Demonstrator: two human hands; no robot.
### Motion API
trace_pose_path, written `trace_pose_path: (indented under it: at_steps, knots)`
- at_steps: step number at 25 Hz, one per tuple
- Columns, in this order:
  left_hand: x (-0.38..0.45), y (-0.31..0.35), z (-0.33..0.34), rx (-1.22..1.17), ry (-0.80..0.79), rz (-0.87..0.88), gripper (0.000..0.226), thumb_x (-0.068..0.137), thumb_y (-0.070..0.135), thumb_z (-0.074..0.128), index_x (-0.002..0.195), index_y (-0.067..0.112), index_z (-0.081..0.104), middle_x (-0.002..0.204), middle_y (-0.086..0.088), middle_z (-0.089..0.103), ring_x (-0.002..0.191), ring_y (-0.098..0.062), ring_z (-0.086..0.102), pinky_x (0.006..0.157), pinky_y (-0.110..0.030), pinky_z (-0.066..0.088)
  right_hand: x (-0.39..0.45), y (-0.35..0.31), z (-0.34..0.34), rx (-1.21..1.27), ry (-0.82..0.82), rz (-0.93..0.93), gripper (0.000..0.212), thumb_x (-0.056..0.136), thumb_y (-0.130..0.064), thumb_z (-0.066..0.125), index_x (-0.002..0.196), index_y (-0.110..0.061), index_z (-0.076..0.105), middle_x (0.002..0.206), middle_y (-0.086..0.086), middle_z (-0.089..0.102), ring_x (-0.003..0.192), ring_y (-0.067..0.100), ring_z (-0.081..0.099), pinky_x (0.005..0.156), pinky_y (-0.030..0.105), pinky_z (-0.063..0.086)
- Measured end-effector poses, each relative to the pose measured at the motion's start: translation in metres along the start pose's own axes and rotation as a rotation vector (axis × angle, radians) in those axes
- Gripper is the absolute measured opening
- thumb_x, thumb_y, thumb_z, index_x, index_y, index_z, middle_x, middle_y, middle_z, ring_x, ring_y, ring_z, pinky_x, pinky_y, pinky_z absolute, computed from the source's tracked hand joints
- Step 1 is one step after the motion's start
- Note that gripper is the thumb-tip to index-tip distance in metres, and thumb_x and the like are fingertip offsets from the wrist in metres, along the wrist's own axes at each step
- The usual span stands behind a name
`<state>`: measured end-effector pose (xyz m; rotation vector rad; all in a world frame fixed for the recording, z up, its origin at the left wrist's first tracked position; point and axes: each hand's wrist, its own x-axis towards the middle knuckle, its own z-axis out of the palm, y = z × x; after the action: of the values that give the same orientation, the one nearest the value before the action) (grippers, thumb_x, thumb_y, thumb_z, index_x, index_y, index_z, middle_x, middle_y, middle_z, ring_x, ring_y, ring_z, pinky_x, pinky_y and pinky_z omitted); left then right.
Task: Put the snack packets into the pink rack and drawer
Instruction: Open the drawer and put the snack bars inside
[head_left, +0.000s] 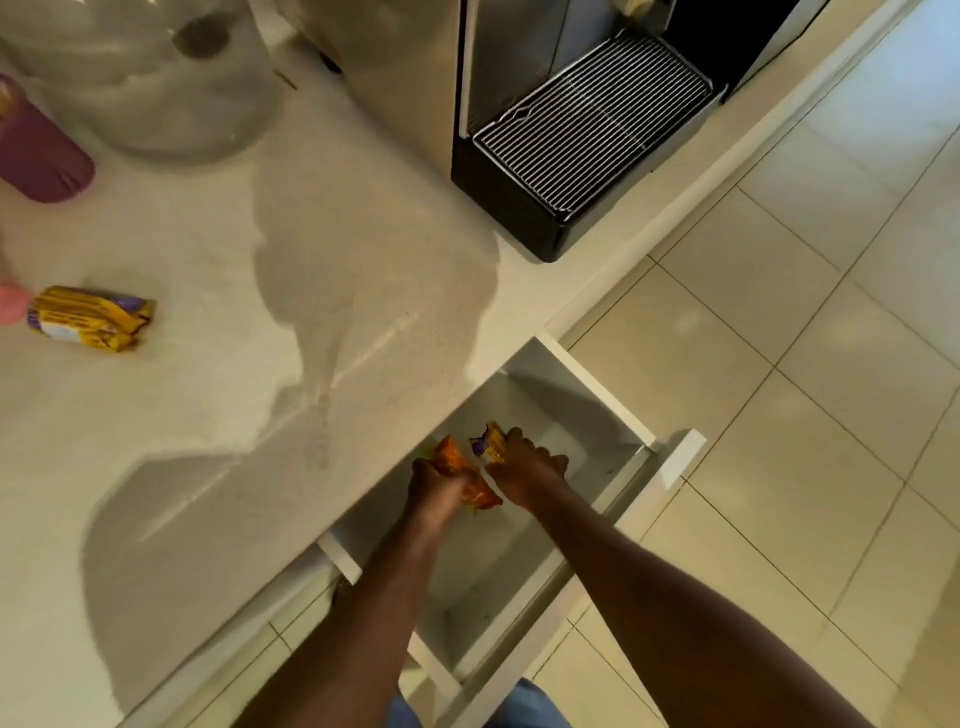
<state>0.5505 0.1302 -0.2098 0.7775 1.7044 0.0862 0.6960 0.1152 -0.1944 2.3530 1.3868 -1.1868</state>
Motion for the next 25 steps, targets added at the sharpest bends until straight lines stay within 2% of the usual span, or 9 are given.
trace_pose_path:
  at_steps: [7,11,13,16,18,21,23,25]
  knots:
    - [0.038,-0.012,0.022,-0.062,0.031,-0.067,0.075,0.078,0.030,0.086,0.138,0.004,0.050,0.130,-0.017,0.064,0.114,-0.032,0.065,0.096,-0.039,0.055,0.041,0.001,0.016,-0.093,-0.004,0.047,0.055,0.095,-0.049,0.054,0.137,-0.018,0.040,0.128,0.007,0.056,0.116,0.032,0.056,0.098,0.051,0.034]
    - [0.050,-0.011,0.032,-0.063,0.054,-0.041,0.081,0.073,0.030,0.089,0.140,0.004,0.051,0.132,-0.017,0.064,0.116,-0.032,0.064,0.092,-0.035,0.055,0.051,0.001,0.026,-0.184,-0.014,0.025,0.065,0.091,-0.055,0.058,0.139,-0.016,0.039,0.129,0.007,0.053,0.114,0.030,0.058,0.100,0.051,0.037]
    - [0.054,-0.011,0.037,-0.054,0.049,-0.033,0.076,0.075,0.029,0.088,0.138,0.004,0.054,0.131,-0.017,0.065,0.115,-0.032,0.065,0.091,-0.035,0.055,0.054,-0.001,0.028,-0.174,-0.048,0.033,0.064,0.088,-0.048,0.066,0.137,-0.015,0.040,0.129,0.007,0.052,0.114,0.030,0.058,0.100,0.051,0.037]
    - [0.058,-0.013,0.043,0.015,0.018,-0.005,0.050,0.085,0.026,0.080,0.125,0.000,0.066,0.121,-0.018,0.071,0.099,-0.027,0.068,0.073,-0.028,0.051,0.054,-0.003,0.028,-0.174,-0.086,0.032,0.062,0.087,-0.039,0.068,0.137,-0.014,0.041,0.129,0.009,0.052,0.114,0.031,0.058,0.100,0.051,0.038]
    - [0.056,-0.014,0.041,0.025,0.007,-0.036,0.043,0.092,0.023,0.073,0.124,-0.004,0.065,0.123,-0.021,0.069,0.101,-0.027,0.068,0.069,-0.024,0.050,0.051,-0.004,0.025,-0.160,-0.086,0.036,0.062,0.088,-0.042,0.064,0.137,-0.013,0.040,0.128,0.010,0.052,0.114,0.032,0.057,0.099,0.050,0.039]
    - [0.038,-0.017,0.028,0.055,0.018,-0.040,0.064,0.091,0.021,0.073,0.143,-0.005,0.046,0.144,-0.024,0.050,0.128,-0.035,0.056,0.090,-0.032,0.048,0.040,-0.011,0.012,-0.117,-0.069,0.046,0.069,0.086,-0.049,0.061,0.140,-0.012,0.039,0.129,0.011,0.053,0.116,0.033,0.055,0.096,0.050,0.041]
    - [0.015,-0.016,0.016,0.064,0.011,0.045,0.072,0.091,0.022,0.073,0.150,-0.001,0.038,0.150,-0.021,0.040,0.135,-0.034,0.049,0.100,-0.034,0.045,0.024,-0.017,-0.001,-0.069,-0.039,0.040,0.070,0.084,-0.053,0.056,0.139,-0.013,0.039,0.130,0.010,0.053,0.116,0.032,0.053,0.094,0.049,0.041]
    - [-0.014,-0.015,0.008,0.104,-0.001,0.246,0.064,0.092,0.021,0.072,0.148,0.009,0.043,0.144,-0.012,0.046,0.131,-0.027,0.054,0.090,-0.021,0.048,0.000,-0.021,-0.011,0.032,0.057,0.006,0.087,0.074,-0.074,0.033,0.137,-0.016,0.041,0.126,0.006,0.054,0.114,0.029,0.053,0.094,0.050,0.042]
